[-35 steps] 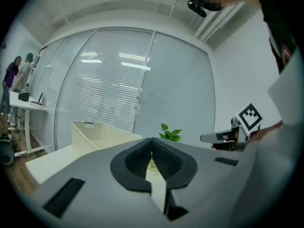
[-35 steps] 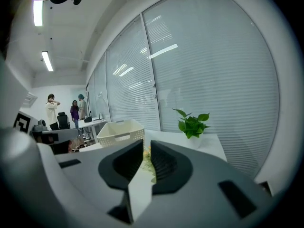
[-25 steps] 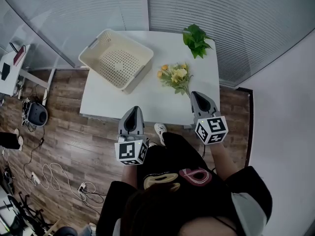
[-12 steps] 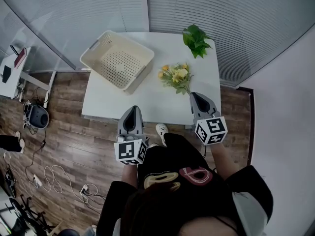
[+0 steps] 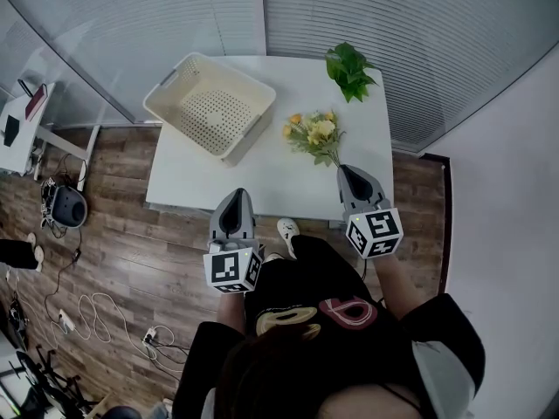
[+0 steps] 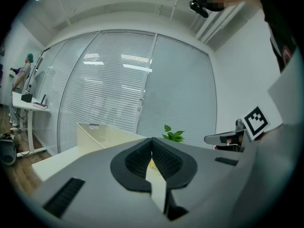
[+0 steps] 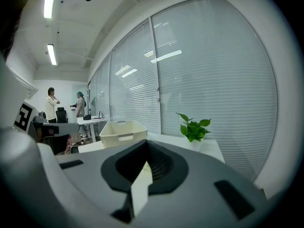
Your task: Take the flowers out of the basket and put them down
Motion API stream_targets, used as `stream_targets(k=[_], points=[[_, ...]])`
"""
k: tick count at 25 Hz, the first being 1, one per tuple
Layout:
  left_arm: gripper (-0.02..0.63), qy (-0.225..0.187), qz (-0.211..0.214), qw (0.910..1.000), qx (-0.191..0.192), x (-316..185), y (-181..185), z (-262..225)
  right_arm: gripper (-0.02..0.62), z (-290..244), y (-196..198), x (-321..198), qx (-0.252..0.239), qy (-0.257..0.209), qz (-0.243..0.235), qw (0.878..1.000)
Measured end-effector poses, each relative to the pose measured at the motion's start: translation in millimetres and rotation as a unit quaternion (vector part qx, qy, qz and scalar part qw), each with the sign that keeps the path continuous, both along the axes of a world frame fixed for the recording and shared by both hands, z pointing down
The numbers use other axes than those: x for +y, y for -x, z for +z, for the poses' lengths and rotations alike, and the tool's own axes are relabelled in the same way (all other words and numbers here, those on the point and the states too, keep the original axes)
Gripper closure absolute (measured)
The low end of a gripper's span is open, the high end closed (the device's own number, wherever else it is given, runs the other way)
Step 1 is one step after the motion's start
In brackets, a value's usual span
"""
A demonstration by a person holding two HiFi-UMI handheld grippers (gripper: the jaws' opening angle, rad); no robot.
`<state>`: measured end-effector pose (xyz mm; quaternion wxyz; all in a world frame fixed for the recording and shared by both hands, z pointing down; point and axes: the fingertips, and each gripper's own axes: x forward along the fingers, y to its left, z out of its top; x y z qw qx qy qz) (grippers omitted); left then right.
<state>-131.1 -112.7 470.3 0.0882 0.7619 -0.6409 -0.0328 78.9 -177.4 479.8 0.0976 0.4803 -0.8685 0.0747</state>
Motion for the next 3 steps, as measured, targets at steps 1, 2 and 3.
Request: stream_targets(k=[1, 2, 3], points=[[0.589, 0.0, 0.0, 1.0, 0.0, 0.8, 0.8, 0.2, 0.586, 0.2, 0.5, 0.6, 0.0, 0.0, 0.0, 1.0], [0.589, 0.0, -0.001, 1.0, 0.001, 1.7, 1.5, 0.5, 0.586, 0.4, 1.0, 1.2, 0.001, 0.0, 0.0, 1.0], [0.589, 0.001, -0.001, 1.0, 0.001, 2.6, 2.2, 0.8, 0.586, 0.6, 1.5, 2.0, 0.001, 0.0, 0.0, 1.0]])
